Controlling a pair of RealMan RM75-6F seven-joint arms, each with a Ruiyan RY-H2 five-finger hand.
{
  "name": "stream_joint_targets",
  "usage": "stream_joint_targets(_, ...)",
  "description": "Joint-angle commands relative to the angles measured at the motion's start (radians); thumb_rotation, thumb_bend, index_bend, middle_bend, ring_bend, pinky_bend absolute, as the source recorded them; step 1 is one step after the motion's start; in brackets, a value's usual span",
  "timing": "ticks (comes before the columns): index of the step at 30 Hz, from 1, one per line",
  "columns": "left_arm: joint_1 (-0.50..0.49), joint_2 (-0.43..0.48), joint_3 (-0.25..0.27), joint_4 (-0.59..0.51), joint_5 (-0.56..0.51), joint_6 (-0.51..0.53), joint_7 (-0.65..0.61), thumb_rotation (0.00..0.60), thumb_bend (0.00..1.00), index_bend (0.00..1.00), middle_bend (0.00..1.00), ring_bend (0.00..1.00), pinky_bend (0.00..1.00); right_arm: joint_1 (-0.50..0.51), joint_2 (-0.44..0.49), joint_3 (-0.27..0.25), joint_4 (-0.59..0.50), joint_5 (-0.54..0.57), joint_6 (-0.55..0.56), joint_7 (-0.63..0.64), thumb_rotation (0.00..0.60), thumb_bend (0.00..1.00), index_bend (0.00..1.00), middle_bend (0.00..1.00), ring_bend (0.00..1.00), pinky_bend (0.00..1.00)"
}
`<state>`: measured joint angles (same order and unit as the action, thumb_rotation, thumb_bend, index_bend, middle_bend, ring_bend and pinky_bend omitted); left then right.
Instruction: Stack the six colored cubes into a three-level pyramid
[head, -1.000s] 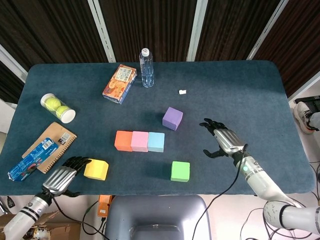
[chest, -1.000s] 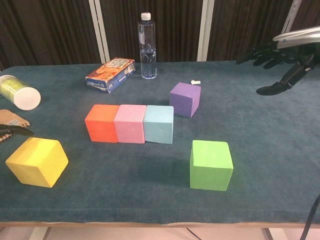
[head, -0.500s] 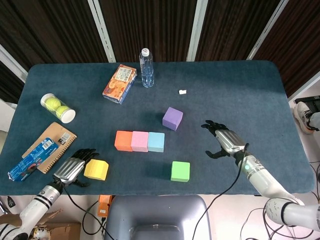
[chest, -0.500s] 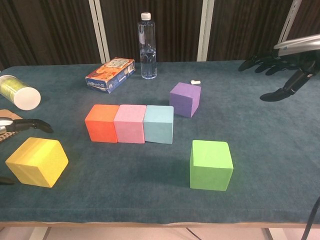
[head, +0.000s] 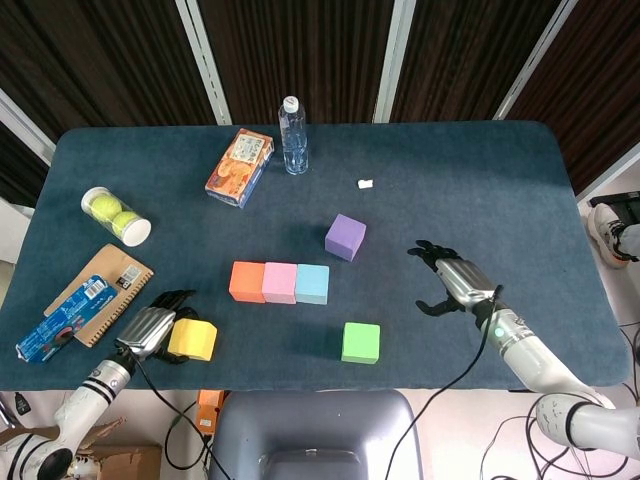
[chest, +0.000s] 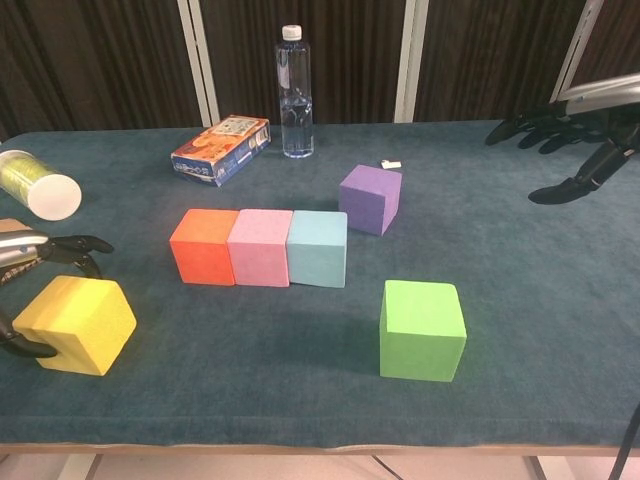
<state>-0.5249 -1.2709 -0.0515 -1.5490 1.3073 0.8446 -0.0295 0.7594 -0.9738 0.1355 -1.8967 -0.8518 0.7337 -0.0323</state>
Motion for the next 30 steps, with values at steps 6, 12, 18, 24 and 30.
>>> stream_joint_targets(6, -0.003, 0.035, -0.025, -0.059, -0.027, 0.012, -0.053, 0.6, 0.19, 0.53, 0.06, 0.0, 0.07, -0.016, 0.01, 0.005, 0.017, -0.025, -0.01, 0.037, 0.6, 0.25, 0.13, 0.0, 0.0, 0.0)
stream_joint_targets(12, -0.006, 0.13, -0.059, -0.176, -0.031, 0.044, -0.067, 0.6, 0.19, 0.53, 0.06, 0.0, 0.07, -0.031, 0.024, 0.012, 0.029, -0.047, -0.019, 0.072, 0.6, 0.25, 0.13, 0.0, 0.0, 0.0)
stream_joint_targets(18, -0.094, 0.216, -0.144, -0.292, -0.182, -0.03, -0.024, 0.6, 0.19, 0.53, 0.06, 0.0, 0.07, -0.039, 0.039, 0.024, 0.03, -0.062, -0.024, 0.098, 0.6, 0.25, 0.13, 0.0, 0.0, 0.0)
stream_joint_targets(24, -0.233, 0.181, -0.195, -0.263, -0.393, -0.113, 0.066, 0.6, 0.19, 0.53, 0.06, 0.0, 0.07, -0.035, 0.045, 0.035, 0.046, -0.055, -0.042, 0.12, 0.6, 0.25, 0.13, 0.0, 0.0, 0.0)
stream_joint_targets(30, -0.367, 0.11, -0.193, -0.153, -0.575, -0.171, 0.145, 0.6, 0.18, 0.53, 0.06, 0.0, 0.07, -0.029, 0.047, 0.041, 0.078, -0.043, -0.067, 0.14, 0.6, 0.25, 0.12, 0.0, 0.0, 0.0)
